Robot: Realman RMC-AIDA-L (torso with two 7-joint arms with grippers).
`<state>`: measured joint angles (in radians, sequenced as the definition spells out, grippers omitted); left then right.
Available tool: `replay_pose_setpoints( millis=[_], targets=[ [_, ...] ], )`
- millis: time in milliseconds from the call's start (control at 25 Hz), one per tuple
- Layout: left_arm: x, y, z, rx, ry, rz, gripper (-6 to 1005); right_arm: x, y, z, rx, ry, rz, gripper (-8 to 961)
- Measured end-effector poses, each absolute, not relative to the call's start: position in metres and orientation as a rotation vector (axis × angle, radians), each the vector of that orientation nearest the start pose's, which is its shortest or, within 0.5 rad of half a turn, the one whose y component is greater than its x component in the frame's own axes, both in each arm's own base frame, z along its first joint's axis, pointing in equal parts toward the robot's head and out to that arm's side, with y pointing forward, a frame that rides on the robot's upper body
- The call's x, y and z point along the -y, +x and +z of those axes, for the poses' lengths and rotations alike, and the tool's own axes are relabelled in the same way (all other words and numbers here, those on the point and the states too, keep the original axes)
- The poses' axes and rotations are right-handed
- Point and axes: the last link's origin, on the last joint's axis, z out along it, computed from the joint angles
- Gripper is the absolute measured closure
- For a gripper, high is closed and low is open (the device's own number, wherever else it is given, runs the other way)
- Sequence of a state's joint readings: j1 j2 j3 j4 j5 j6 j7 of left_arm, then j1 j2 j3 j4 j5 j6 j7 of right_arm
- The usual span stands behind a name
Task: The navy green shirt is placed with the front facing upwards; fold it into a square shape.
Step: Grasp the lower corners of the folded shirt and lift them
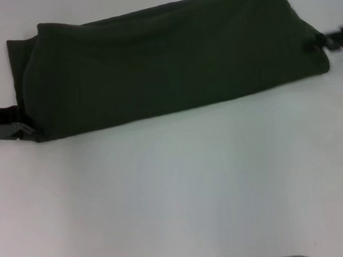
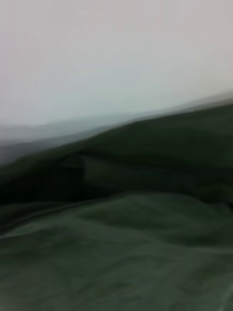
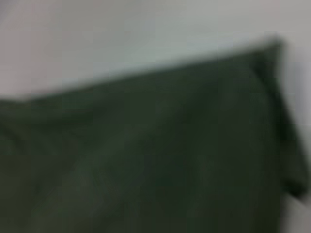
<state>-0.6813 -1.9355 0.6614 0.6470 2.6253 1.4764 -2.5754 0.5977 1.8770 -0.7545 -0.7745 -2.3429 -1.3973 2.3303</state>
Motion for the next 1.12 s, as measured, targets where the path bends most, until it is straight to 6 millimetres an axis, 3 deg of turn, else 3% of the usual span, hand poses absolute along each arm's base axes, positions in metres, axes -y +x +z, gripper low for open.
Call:
replay_pose_setpoints(
  millis=[160, 400, 1120],
  targets=[
    [-0.359, -0.313, 0.044, 1.960, -2.097, 0.052, 821, -0.370, 0.324, 0.103, -1.612, -2.184, -0.005, 29],
    [-0.365, -0.305, 0.043, 1.938, -2.124, 0.054, 992, -0.371, 0.325, 0.096, -1.601, -2.176, -0.009, 31],
    [-0.366, -0.299, 0.045, 1.933, -2.141, 0.051, 993, -0.394, 0.312, 0.065, -1.525, -2.171, 0.084, 38]
  ],
)
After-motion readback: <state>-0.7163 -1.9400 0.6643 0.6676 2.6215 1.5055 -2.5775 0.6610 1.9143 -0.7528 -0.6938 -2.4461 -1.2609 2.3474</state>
